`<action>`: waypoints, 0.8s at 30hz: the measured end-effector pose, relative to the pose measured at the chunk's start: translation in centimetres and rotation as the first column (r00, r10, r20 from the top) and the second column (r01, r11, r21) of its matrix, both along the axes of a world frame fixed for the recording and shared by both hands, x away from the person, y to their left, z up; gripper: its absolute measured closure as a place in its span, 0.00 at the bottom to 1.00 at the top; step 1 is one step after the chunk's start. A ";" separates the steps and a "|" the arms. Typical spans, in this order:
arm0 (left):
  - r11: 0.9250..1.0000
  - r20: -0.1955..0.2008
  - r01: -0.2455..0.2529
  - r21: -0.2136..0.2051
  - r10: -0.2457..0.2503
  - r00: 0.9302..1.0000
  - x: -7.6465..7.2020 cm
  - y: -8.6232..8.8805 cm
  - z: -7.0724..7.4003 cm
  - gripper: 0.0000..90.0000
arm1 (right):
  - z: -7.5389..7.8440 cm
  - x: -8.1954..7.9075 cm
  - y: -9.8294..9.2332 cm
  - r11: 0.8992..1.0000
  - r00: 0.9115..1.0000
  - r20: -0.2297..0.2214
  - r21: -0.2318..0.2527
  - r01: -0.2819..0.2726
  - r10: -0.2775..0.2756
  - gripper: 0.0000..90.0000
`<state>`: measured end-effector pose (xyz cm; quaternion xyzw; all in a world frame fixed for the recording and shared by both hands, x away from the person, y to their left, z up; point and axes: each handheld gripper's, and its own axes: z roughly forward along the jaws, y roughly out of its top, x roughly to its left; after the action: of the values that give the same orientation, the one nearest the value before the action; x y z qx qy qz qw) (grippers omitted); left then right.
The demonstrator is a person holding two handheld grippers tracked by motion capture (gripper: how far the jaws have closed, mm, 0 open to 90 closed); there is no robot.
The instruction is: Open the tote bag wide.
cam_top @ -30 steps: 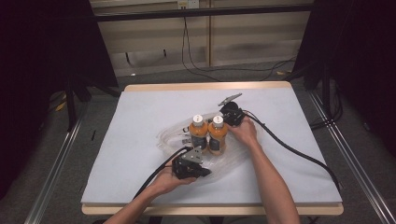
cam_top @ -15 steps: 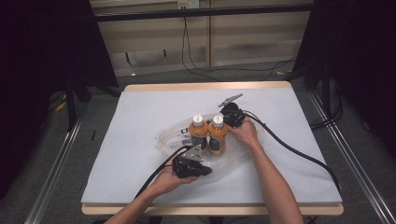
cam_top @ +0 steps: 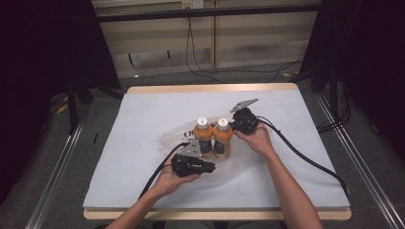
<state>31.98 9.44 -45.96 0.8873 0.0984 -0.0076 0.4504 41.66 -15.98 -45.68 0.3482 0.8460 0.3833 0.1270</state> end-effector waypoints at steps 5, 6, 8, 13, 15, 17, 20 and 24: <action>0.998 0.025 -0.055 -0.017 0.055 0.998 0.0 0.4 0.3 0.76 | 1.0 -1.1 -1.0 0.999 0.999 0.036 0.033 0.016 -0.018 0.85; 0.999 0.034 -0.050 -0.013 0.050 0.998 0.0 0.4 0.4 0.73 | 1.3 -1.3 -1.1 0.999 0.999 0.045 0.038 0.011 -0.013 0.84; 0.997 0.030 -0.065 -0.039 0.066 0.997 0.0 0.5 0.5 0.69 | 1.7 -1.8 -1.3 0.999 0.997 0.074 0.029 0.014 -0.016 0.80; 0.995 0.081 -0.084 -0.048 0.088 0.993 -0.1 0.9 1.3 0.59 | 2.1 -2.7 -1.9 0.999 0.995 0.095 0.028 0.030 -0.033 0.63; 0.994 0.101 -0.097 -0.042 0.101 0.990 -0.2 1.1 1.7 0.50 | 2.3 -3.1 -2.1 0.998 0.994 0.101 0.039 0.043 -0.047 0.50; 0.992 0.098 -0.110 -0.058 0.115 0.989 -0.1 1.5 2.1 0.43 | 2.4 -3.6 -2.5 0.998 0.992 0.114 0.052 0.040 -0.046 0.44; 0.989 0.103 -0.134 -0.062 0.140 0.985 0.0 1.9 2.6 0.30 | 2.9 -4.4 -3.0 0.996 0.990 0.124 0.078 0.051 -0.060 0.29; 0.982 0.104 -0.168 -0.089 0.177 0.979 -0.1 2.7 3.3 0.19 | 3.5 -5.7 -3.7 0.995 0.988 0.135 0.082 0.060 -0.071 0.16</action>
<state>31.89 12.15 -42.67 0.8558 0.1494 0.0770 0.4892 36.00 -19.67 -42.20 0.3533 0.8077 0.4348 0.1839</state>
